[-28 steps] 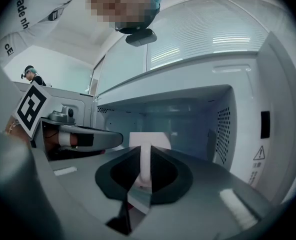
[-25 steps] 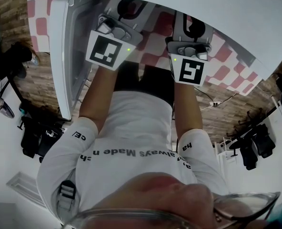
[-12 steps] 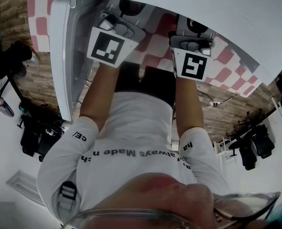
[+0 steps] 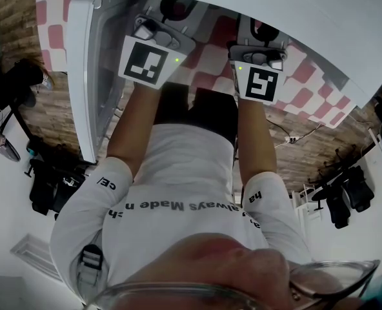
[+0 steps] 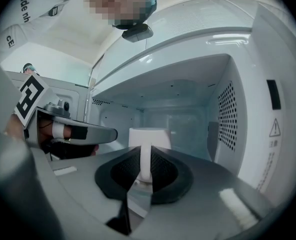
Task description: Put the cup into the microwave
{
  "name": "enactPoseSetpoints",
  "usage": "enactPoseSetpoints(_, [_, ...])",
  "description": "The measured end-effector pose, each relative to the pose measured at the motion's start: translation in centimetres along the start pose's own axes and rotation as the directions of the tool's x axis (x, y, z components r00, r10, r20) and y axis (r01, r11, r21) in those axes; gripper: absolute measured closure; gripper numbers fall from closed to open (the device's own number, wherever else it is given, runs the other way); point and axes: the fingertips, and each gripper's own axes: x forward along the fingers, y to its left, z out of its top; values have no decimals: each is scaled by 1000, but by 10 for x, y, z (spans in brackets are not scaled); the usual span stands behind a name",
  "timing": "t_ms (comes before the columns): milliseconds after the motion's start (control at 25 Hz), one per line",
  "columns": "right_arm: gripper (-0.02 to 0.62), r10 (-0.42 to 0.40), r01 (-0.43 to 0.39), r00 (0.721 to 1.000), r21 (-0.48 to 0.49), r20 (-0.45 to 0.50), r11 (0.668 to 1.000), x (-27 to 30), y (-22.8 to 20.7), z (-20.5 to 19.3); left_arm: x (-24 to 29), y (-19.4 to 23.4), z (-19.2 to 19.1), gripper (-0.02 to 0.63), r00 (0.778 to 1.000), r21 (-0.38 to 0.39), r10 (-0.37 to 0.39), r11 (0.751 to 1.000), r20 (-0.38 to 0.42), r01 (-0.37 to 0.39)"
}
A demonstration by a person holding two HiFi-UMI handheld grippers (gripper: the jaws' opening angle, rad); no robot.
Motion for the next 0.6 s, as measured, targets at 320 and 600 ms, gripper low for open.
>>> enactPoseSetpoints(320, [551, 2, -1, 998, 9, -64, 1000, -6, -2, -10, -7, -2, 6, 601, 1000, 4, 8, 1000, -5, -8])
enactPoseSetpoints(600, [491, -3, 8, 996, 43, -94, 999, -13, -2, -6, -14, -10, 10, 601, 1000, -34, 14, 999, -10, -14])
